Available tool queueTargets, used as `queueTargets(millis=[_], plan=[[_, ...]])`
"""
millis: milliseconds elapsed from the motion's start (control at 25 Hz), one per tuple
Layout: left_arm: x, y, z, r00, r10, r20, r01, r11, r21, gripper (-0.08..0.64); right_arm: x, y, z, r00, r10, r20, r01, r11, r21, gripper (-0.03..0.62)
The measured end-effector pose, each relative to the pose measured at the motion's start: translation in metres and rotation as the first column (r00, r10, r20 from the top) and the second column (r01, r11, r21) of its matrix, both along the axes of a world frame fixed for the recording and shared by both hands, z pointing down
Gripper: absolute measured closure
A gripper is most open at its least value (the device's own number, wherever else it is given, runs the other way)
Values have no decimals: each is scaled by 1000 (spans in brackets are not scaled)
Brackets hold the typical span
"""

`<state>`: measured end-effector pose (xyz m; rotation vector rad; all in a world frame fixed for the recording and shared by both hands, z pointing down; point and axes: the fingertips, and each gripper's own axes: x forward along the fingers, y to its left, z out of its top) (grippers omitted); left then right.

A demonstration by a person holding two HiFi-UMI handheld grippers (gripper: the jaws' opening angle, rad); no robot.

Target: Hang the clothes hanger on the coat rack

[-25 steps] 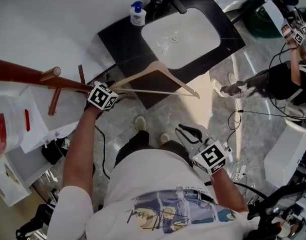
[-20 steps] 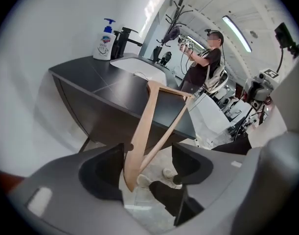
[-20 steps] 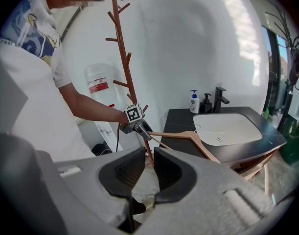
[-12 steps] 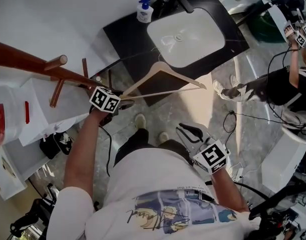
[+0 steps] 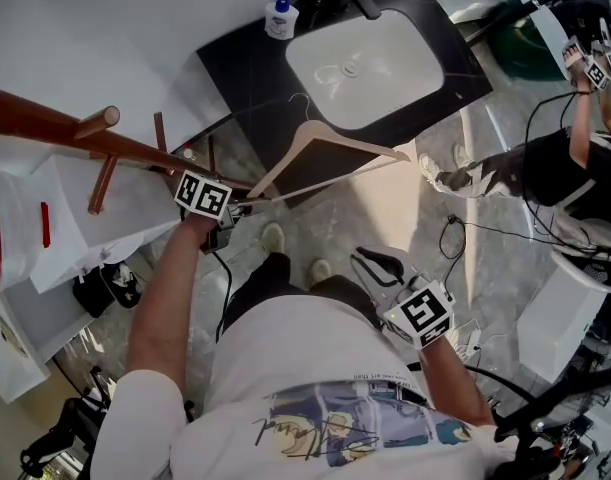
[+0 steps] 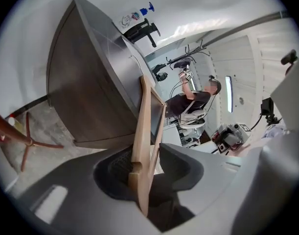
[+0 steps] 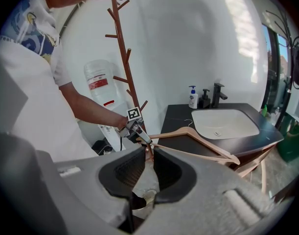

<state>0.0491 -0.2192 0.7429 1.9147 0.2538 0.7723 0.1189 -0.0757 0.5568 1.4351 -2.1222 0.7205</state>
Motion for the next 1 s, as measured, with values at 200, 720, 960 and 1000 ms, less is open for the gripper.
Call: queueTargets(millis=[200, 720, 960, 1000], plan=[[4, 16, -13, 997, -9, -80, 1, 994, -108, 470, 1, 4, 0, 1000, 7, 0, -7, 1000, -6, 540], [17, 21, -53, 965, -143, -219, 138, 990, -38, 526, 7, 11, -4, 999, -40, -6, 40, 999, -1, 540], [14, 21, -71, 929, -246, -278, 240, 969, -56, 529, 10, 21, -7, 997, -75, -9, 76, 997, 13, 540], [15, 22, -75, 920, -265, -290, 257, 964, -65, 529, 12, 24, -7, 997, -80, -10, 80, 997, 12, 540]])
